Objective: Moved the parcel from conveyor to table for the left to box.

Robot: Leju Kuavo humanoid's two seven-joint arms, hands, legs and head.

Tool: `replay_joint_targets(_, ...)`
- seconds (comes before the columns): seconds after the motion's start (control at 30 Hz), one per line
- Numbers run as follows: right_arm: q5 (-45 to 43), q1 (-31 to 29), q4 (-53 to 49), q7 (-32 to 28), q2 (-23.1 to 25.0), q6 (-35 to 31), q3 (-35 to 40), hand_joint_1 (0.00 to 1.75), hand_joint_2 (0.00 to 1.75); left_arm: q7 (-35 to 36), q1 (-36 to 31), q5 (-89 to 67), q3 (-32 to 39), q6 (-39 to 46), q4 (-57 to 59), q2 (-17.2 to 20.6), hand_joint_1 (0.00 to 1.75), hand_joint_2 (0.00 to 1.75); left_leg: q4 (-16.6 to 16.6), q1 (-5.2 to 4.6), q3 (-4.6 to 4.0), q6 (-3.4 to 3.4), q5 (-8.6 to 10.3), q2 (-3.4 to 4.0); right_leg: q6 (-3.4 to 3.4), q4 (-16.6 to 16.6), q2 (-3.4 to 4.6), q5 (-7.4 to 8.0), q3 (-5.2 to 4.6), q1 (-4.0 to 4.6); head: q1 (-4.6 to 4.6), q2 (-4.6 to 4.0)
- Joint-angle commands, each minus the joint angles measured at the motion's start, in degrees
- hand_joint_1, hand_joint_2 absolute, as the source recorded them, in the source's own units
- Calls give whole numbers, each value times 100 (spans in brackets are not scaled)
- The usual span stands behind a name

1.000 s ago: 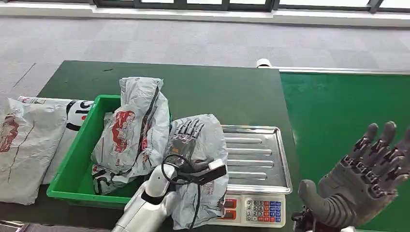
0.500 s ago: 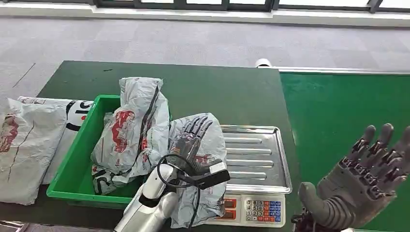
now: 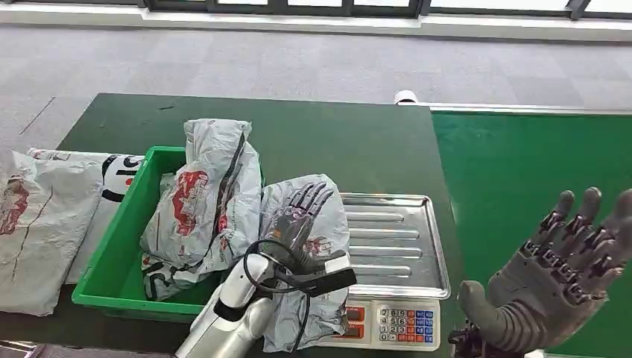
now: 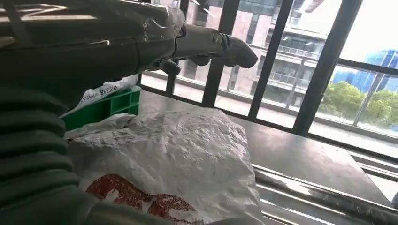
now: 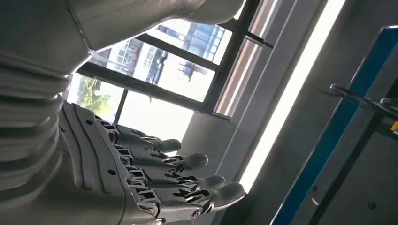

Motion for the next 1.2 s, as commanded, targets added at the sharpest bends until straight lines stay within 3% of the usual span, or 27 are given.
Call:
replay_joint_targets(0.03, -56, -341, 300, 65, -42, 159, 4, 0, 175, -269, -290, 383, -610, -347, 332, 264, 0, 175, -8, 3, 4, -5, 3, 5, -3, -8, 1, 5, 3, 3, 0, 0)
replay_joint_targets(0.17, -65, -377, 287, 57, -9, 163, -35, 0, 175, -518, -639, 775, -748, -617, 696, 223, 0, 175, -10, 4, 4, -6, 6, 2, -3, -10, -2, 6, 3, 4, 0, 0)
replay_joint_targets(0.33, -49, -540, 336, 164, 20, 341, -107, 0, 175, -454, -1360, 917, -827, -730, 2189, -152, 0, 175, -10, 5, 2, -5, 12, -17, -3, -15, -22, 8, 8, 6, 0, 0)
replay_joint_targets(0.47, -35, -839, 507, 248, 85, 509, -108, 0, 175, -431, -1222, 937, -876, -752, 2027, -65, 0, 175, -37, 8, 15, -12, 23, 20, -5, -41, 9, 30, 11, 9, 0, 0)
replay_joint_targets(0.77, -32, -1050, 656, 295, 138, 630, -127, 0, 175, -322, -1297, 1036, -756, -743, 2276, -43, 0, 175, -4, 2, 8, -5, 2, 10, -2, -3, 9, 5, 3, 3, 0, 0)
replay_joint_targets(1.0, 14, -1082, 714, 316, 159, 694, -117, 0, 175, 218, -1319, 719, -549, -304, 2439, -12, 0, 175, -9, 3, 9, -7, 5, 14, -3, -7, 12, 9, 4, 3, 0, 0)
replay_joint_targets(1.03, 24, -1068, 712, 317, 153, 721, -105, 0, 175, 562, -1240, 420, -557, -153, 2390, 21, 0, 175, -6, 3, 6, -6, 4, 14, -2, -4, 12, 8, 2, 3, 0, 0)
replay_joint_targets(1.2, 26, -1062, 714, 315, 151, 730, -101, 0, 175, 579, -1116, 313, -531, -151, 2332, 45, 0, 175, -15, 5, 15, -8, 5, 19, -4, -13, 16, 10, 9, 5, 0, 0)
